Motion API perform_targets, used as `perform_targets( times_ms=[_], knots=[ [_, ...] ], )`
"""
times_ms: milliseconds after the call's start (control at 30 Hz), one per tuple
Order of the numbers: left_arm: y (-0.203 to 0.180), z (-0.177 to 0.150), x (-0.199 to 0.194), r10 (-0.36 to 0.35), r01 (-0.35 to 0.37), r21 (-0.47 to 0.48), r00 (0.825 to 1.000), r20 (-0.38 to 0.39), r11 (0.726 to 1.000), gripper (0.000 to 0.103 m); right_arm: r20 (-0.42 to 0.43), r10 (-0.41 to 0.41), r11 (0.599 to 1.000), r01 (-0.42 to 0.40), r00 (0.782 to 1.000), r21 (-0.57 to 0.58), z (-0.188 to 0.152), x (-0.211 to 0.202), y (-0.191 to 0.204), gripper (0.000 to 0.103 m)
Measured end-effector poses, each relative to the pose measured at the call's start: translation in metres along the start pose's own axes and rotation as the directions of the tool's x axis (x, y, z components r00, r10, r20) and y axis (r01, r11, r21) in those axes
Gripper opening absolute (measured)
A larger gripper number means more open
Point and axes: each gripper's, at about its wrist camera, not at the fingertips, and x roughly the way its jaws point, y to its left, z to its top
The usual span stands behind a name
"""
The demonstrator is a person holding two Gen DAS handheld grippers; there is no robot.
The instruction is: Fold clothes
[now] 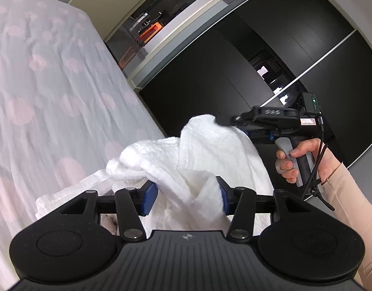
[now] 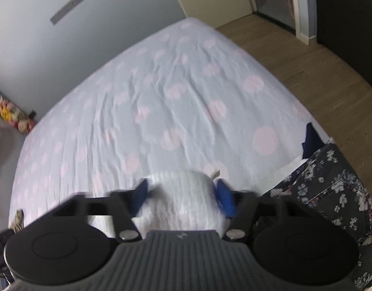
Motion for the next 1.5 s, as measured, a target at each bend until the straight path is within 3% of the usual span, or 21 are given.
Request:
perform_targets(
  times_ms=[33, 67, 133, 233, 300, 400, 533, 600, 667, 867, 1033, 1300, 1400, 1500],
  knots=[
    [-0.002, 0.000, 0.000, 0.003, -0.003, 0.016, 1.000, 0.002, 1.000, 0.019, 0.004, -0.003, 1.000, 0.003, 1.000, -0.021, -0.001, 0.000, 0.004, 0.033],
    [-0.005, 0.000, -0.002, 0.005, -0.006, 0.044, 1.000, 0.016, 0.999, 0.014, 0.020, -0.005, 0.999, 0.006, 1.000, -0.049, -0.002, -0.002, 0.008, 0.024],
    [-0.012, 0.001, -0.008, -0.011, 0.005, 0.094, 0.998, 0.059, 0.996, 0.011, 0.067, 0.011, 0.993, -0.003, 0.998, -0.116, -0.005, -0.009, 0.016, 0.021],
    [-0.032, -0.005, -0.024, -0.015, -0.011, 0.204, 0.992, 0.125, 0.979, 0.010, 0.183, 0.105, 0.960, -0.052, 0.978, -0.275, -0.013, -0.031, 0.029, 0.018],
    [-0.043, -0.011, -0.029, 0.036, -0.074, 0.269, 0.989, 0.144, 0.960, 0.010, 0.214, 0.129, 0.943, -0.053, 0.968, -0.329, -0.016, -0.037, 0.036, 0.017],
    [-0.045, -0.019, -0.027, 0.135, -0.166, 0.293, 0.983, 0.125, 0.942, 0.010, 0.214, 0.071, 0.937, 0.008, 0.974, -0.348, -0.021, -0.022, 0.043, 0.016],
    [-0.036, -0.024, -0.018, 0.197, -0.206, 0.276, 0.979, 0.060, 0.939, 0.011, 0.207, 0.023, 0.943, 0.048, 0.978, -0.330, -0.027, 0.001, 0.047, 0.017],
    [-0.034, -0.025, -0.019, 0.218, -0.221, 0.256, 0.975, 0.043, 0.941, 0.018, 0.217, -0.004, 0.953, 0.069, 0.976, -0.294, -0.029, 0.002, 0.046, 0.026],
    [-0.039, -0.025, -0.028, 0.237, -0.242, 0.247, 0.970, 0.051, 0.938, 0.021, 0.237, -0.029, 0.962, 0.091, 0.971, -0.257, -0.031, -0.001, 0.043, 0.028],
    [-0.070, -0.027, -0.065, 0.246, -0.264, 0.273, 0.964, 0.099, 0.925, 0.025, 0.349, -0.087, 0.965, 0.165, 0.933, -0.201, -0.050, -0.051, 0.032, 0.030],
    [-0.101, -0.032, -0.079, 0.193, -0.216, 0.319, 0.976, 0.103, 0.923, 0.026, 0.365, -0.099, 0.964, 0.180, 0.926, -0.196, -0.092, -0.104, 0.024, 0.030],
    [-0.135, -0.056, -0.048, 0.144, -0.146, 0.419, 0.989, 0.035, 0.896, 0.026, 0.380, -0.125, 0.942, 0.230, 0.917, -0.243, -0.178, -0.134, 0.012, 0.028],
    [-0.141, -0.069, -0.034, 0.168, -0.150, 0.456, 0.986, 0.002, 0.877, 0.026, 0.364, -0.109, 0.952, 0.203, 0.925, -0.230, -0.188, -0.121, 0.002, 0.028],
    [-0.138, -0.078, -0.015, 0.238, -0.190, 0.489, 0.970, -0.037, 0.851, 0.026, 0.354, -0.116, 0.963, 0.193, 0.928, -0.191, -0.188, -0.102, -0.013, 0.024]
  ],
)
